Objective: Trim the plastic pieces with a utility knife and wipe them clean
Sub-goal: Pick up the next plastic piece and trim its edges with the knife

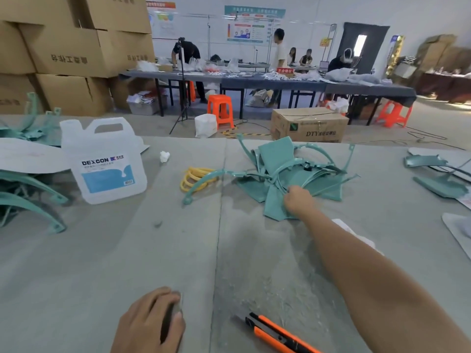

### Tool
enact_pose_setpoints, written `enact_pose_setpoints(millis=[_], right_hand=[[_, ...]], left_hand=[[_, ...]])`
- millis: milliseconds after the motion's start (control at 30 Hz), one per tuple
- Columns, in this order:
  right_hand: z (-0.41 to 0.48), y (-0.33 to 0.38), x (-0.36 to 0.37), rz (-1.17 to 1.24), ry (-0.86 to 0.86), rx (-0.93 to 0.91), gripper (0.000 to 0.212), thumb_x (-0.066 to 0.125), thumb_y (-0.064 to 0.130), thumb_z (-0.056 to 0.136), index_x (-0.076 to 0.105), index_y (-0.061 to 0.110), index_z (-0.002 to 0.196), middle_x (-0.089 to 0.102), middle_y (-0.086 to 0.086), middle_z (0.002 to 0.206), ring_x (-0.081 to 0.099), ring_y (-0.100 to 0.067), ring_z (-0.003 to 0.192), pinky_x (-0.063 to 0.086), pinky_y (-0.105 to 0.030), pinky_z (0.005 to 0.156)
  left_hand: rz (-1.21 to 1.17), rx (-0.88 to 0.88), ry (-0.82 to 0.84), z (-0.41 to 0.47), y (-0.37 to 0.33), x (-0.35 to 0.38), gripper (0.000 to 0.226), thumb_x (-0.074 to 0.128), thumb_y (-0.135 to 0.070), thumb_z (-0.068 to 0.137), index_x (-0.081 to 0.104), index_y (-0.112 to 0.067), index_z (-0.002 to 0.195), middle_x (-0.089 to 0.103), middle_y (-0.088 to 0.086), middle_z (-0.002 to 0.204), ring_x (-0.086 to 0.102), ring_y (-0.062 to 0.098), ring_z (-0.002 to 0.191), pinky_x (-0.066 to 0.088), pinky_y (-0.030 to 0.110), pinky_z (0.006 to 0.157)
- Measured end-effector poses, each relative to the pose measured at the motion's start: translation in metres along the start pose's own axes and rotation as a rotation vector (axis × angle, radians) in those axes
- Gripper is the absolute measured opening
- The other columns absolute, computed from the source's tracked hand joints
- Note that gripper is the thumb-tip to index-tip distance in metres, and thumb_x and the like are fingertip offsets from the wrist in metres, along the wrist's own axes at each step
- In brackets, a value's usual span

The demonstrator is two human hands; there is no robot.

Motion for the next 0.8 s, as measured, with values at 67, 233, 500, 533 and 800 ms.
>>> enact_pose_setpoints(millis=[67, 233, 500, 533, 800], right_hand=[[0.006, 0.004, -0.003, -0.024, -0.022, -0.016, 0.025, 0.046, 0.019, 0.103, 0.046, 0.005, 0.082, 0.062, -0.021, 0.101, 0.058, -0.036, 0.096, 0.043, -0.037, 0.077], [-0.014, 0.011, -0.053, -0.139, -0.107, -0.115, 0.035, 0.067, 0.037, 0.096, 0.051, 0.009, 0.083, 0.052, -0.005, 0.078, 0.053, -0.027, 0.08, 0.04, -0.035, 0.067], [-0.103, 0.008, -0.159, 0.51, -0.298, -0.274, 0.033, 0.064, 0.047, 0.096, 0.061, 0.02, 0.078, 0.054, 0.008, 0.065, 0.046, -0.012, 0.059, 0.033, -0.032, 0.057], [-0.117, 0.005, -0.163, 0.623, -0.28, -0.267, 0.032, 0.062, 0.048, 0.097, 0.061, 0.025, 0.074, 0.052, 0.013, 0.06, 0.043, -0.008, 0.054, 0.033, -0.03, 0.055], [-0.238, -0.004, -0.094, 1.111, 0.115, -0.189, 0.041, 0.056, 0.056, 0.094, 0.049, 0.024, 0.069, 0.024, 0.006, 0.058, 0.02, -0.01, 0.045, 0.022, -0.019, 0.039]], left_hand=[[0.004, 0.01, -0.002, 0.001, -0.001, -0.001, 0.032, 0.052, -0.043, 0.075, 0.075, -0.026, 0.087, 0.072, -0.006, 0.101, 0.056, 0.009, 0.095, 0.039, 0.024, 0.082], [0.047, -0.016, 0.058, -0.002, -0.002, 0.005, 0.033, 0.049, -0.045, 0.075, 0.074, -0.027, 0.088, 0.071, -0.006, 0.102, 0.07, 0.023, 0.088, 0.044, 0.028, 0.079], [0.068, -0.039, 0.095, -0.002, -0.006, 0.004, 0.039, 0.047, -0.044, 0.077, 0.076, -0.019, 0.087, 0.073, 0.002, 0.099, 0.072, 0.032, 0.088, 0.055, 0.046, 0.075], [0.054, -0.048, 0.107, -0.003, -0.004, 0.005, 0.04, 0.047, -0.045, 0.077, 0.075, -0.02, 0.088, 0.072, 0.001, 0.1, 0.071, 0.032, 0.09, 0.055, 0.046, 0.077], [-0.315, -0.351, 0.044, -0.001, 0.018, -0.016, 0.079, 0.083, -0.041, 0.077, 0.043, -0.033, 0.145, 0.045, -0.013, 0.148, 0.04, 0.013, 0.14, 0.033, 0.032, 0.113]])
Point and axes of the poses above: each hand's wrist, its own z-axis towards the middle knuckle, its own x-axis out of the palm, y = z × x, the point moved 10 cm from there along z, towards the middle knuckle
